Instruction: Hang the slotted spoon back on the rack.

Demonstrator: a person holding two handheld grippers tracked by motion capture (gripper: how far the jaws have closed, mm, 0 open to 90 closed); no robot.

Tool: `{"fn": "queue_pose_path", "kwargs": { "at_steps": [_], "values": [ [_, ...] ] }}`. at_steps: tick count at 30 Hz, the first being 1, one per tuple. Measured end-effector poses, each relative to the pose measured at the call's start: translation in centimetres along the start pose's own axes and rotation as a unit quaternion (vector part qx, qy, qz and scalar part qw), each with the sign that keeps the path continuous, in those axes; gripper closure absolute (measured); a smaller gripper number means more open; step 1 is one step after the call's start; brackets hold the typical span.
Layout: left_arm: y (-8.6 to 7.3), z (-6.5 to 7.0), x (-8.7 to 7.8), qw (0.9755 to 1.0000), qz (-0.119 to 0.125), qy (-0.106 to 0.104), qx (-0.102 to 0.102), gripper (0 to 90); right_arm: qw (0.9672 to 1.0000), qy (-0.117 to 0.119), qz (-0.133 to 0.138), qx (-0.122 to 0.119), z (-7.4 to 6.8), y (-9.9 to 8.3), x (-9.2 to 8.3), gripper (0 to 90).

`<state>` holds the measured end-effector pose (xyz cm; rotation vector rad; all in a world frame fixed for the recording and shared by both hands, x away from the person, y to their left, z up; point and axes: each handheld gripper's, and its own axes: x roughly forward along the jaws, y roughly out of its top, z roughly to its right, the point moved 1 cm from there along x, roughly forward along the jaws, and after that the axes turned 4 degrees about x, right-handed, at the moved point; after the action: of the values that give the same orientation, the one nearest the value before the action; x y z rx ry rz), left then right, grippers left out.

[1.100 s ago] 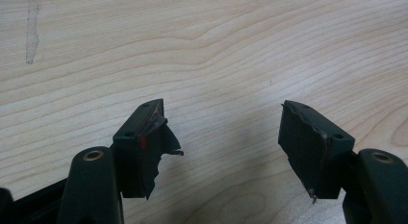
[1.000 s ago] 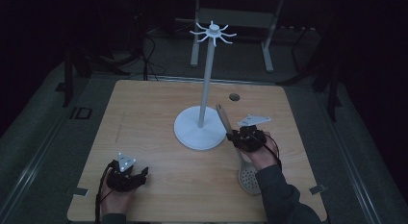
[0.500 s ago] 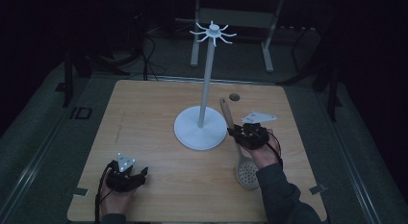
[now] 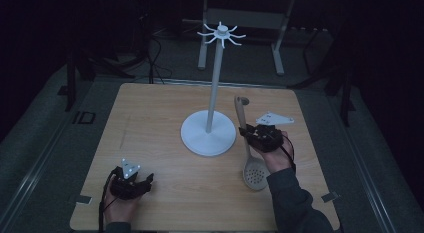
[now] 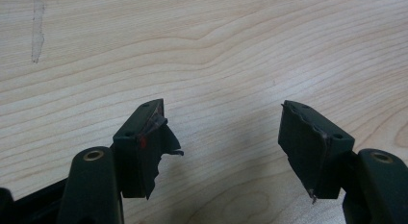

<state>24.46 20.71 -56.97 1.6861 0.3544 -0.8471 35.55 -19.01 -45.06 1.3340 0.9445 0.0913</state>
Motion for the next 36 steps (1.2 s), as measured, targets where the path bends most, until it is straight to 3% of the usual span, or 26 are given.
{"fn": "queue_pose_path", "kwargs": {
  "at_steps": [15,36],
  "values": [
    [0.0,0.0,0.0,1.0,0.004,0.001,-0.004,34.0,0.9997,0.002,0.023,-0.007,0.1,1.4,-0.4,74.4],
    [0.0,0.0,0.0,1.0,0.002,0.001,-0.002,34.0,0.9976,0.008,0.069,0.003,0.8,2.9,-1.1,74.4]
  ]
}}
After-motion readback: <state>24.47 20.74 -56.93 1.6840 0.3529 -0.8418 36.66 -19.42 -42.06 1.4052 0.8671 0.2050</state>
